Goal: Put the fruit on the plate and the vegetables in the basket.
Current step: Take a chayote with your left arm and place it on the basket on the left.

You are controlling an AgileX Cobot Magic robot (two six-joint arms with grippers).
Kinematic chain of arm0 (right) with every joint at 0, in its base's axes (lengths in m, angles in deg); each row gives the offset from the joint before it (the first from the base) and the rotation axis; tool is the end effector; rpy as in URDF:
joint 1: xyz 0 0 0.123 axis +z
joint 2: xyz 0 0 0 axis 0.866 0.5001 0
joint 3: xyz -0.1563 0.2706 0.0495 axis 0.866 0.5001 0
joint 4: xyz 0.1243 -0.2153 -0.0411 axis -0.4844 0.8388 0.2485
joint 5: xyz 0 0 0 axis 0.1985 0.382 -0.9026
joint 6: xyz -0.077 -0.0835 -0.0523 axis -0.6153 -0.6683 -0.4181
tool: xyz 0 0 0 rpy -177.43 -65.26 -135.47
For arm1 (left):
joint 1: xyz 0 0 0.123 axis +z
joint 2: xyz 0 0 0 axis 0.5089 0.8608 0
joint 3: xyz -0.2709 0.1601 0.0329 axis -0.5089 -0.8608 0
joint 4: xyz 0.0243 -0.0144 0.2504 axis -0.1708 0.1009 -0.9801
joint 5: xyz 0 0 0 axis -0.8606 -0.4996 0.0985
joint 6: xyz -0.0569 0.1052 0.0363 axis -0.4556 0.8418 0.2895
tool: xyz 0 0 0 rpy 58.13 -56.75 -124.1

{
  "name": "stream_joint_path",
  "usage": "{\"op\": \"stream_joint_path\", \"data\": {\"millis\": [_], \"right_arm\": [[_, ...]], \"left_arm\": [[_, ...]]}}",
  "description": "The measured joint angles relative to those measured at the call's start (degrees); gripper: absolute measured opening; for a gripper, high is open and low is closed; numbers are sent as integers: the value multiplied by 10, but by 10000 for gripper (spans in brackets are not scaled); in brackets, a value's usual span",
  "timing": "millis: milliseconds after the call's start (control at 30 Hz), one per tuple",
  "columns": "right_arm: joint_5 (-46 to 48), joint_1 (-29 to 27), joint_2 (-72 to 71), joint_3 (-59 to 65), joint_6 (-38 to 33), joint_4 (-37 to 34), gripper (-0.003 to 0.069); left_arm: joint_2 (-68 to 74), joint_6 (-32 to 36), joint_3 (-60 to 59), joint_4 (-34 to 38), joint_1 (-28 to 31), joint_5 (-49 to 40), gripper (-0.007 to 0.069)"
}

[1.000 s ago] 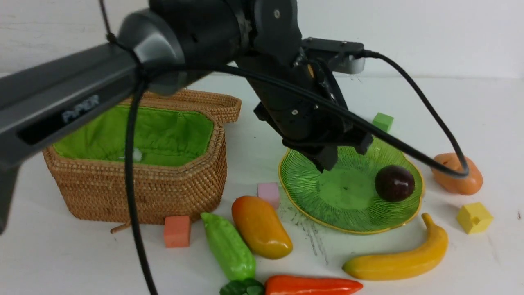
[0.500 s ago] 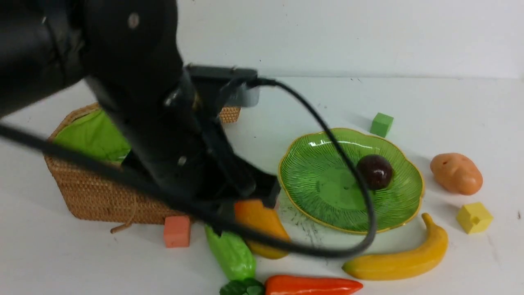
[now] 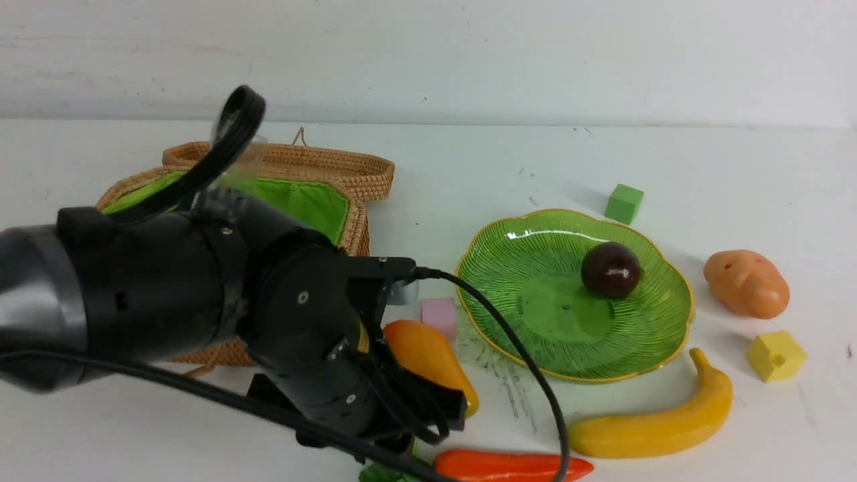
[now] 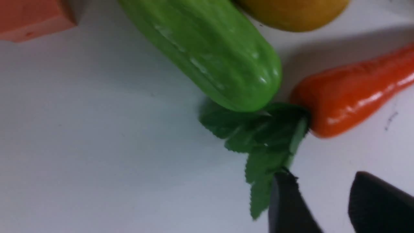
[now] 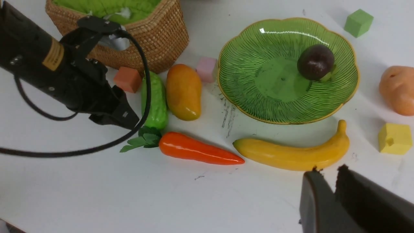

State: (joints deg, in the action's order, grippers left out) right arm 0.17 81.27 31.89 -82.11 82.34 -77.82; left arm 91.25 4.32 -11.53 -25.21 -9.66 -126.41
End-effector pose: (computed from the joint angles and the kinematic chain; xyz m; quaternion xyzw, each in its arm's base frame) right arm 0.0452 0.0373 0.4282 -0.1715 0.8585 0.1654 0.4541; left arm 0.2439 -0.2155 0.2386 0.0587 0.9787 -0.1391 0.1394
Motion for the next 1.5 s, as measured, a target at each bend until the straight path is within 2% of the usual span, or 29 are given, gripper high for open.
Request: {"op": "stream_joint_path", "data": {"millis": [100,200,267,700,1200,1500], "right_arm": [[0,0,0,0,-6,-1,99],[0,0,0,0,-13,-4,99],[0,0,0,0,-14,-5,99],[10,0,0,0,-14,-14,107],[18,0,0,0,-15,-26,107],[19,0,0,0,-31,-33,107]], "left_arm": [[13,-29,0,-2,22,32,498],[23,-49,0,-11,32,64,576],[33,-55,0,-19,34,79,588],[87,-98,0,-95,34,115,549],[123,-115,0,-107,34,136,548],[129,-115,0,-111,34,135,459]]}}
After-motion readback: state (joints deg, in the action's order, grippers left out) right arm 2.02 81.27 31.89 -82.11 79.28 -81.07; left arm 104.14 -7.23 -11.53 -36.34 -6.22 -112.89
